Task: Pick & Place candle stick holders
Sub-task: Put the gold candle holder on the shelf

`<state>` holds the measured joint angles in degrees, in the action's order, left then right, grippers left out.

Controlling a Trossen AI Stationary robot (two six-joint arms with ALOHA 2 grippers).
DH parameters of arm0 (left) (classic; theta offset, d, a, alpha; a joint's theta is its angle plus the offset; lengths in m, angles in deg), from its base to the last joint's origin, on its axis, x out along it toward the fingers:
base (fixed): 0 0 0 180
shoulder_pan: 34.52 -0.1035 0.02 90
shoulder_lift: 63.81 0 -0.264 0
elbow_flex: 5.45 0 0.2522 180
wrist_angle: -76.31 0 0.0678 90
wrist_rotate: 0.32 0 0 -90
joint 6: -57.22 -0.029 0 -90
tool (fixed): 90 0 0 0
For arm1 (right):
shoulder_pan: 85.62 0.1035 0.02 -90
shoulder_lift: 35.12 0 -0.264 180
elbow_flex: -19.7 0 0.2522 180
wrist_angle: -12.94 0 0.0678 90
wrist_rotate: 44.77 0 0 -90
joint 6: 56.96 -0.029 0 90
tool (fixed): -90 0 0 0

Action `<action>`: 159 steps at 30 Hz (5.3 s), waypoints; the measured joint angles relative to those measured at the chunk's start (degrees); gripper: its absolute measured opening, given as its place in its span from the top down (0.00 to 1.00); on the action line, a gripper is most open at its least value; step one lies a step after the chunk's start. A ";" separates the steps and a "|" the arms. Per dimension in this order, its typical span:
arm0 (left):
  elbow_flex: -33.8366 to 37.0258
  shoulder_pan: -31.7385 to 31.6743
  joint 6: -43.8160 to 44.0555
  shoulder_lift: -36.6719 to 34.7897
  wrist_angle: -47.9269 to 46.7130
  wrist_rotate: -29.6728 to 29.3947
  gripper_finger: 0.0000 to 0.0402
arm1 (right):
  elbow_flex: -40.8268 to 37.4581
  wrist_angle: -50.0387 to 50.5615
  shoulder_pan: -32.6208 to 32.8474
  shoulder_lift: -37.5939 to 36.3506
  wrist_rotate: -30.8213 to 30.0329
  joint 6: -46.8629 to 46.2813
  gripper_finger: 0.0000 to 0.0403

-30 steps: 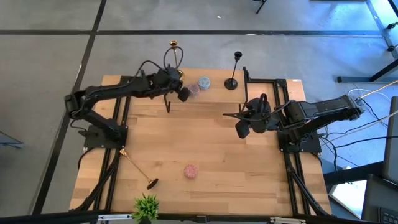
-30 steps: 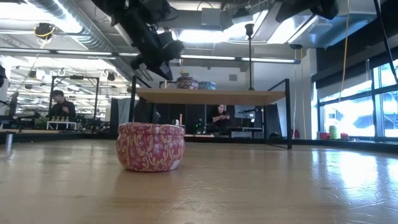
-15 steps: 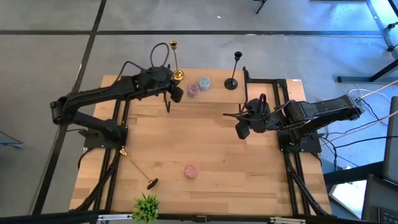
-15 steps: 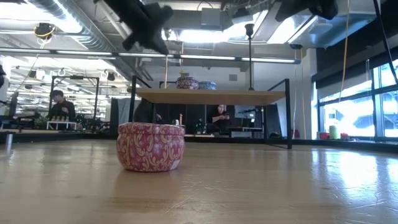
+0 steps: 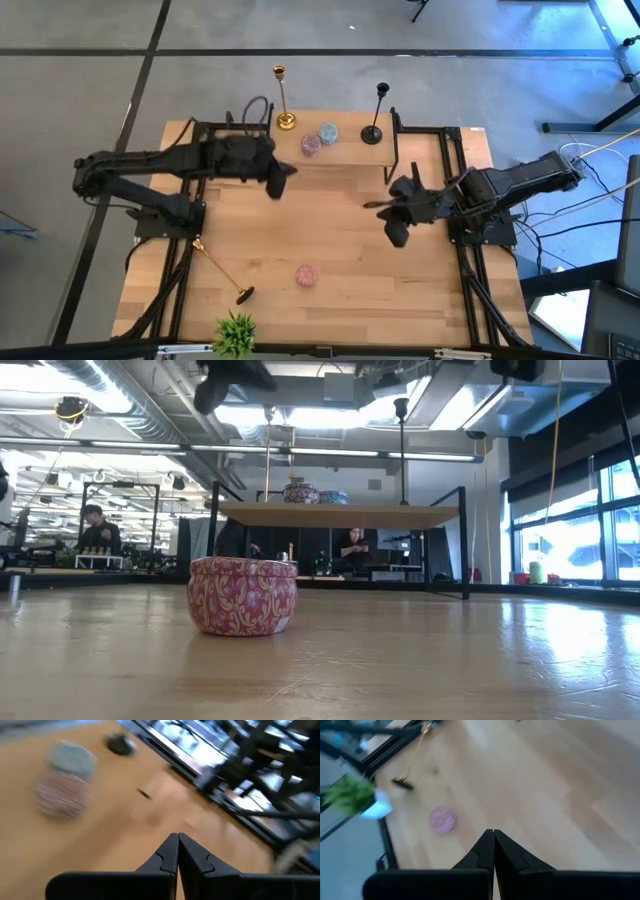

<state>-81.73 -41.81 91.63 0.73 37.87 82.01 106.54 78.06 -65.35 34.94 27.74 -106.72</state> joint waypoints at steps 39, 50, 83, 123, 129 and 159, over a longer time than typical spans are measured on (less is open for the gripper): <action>0.00 35.80 53.95 14.52 -0.61 -15.23 0.99 | 0.00 -7.70 28.75 7.28 -9.44 -16.03 0.99; 0.00 32.24 47.72 17.84 5.90 -15.10 0.99 | 0.00 -7.85 31.20 7.28 -9.47 -19.05 0.99; 0.00 37.09 81.24 15.93 -24.04 6.58 1.00 | 0.00 -7.89 31.54 7.28 -14.27 -19.88 0.99; 7.93 49.83 24.88 11.86 -29.95 12.79 0.67 | 0.00 -7.87 28.15 7.28 -18.08 -18.93 0.99; 8.02 51.25 12.10 13.92 -36.92 10.28 0.63 | 0.00 -7.89 26.10 7.28 -20.25 -22.34 0.99; 17.90 59.33 0.30 18.94 -26.23 7.53 0.54 | 0.00 -10.58 18.25 7.28 -21.49 -31.44 0.99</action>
<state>-63.83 17.51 91.93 19.67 11.64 89.54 106.54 67.48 -47.10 42.22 6.25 -138.17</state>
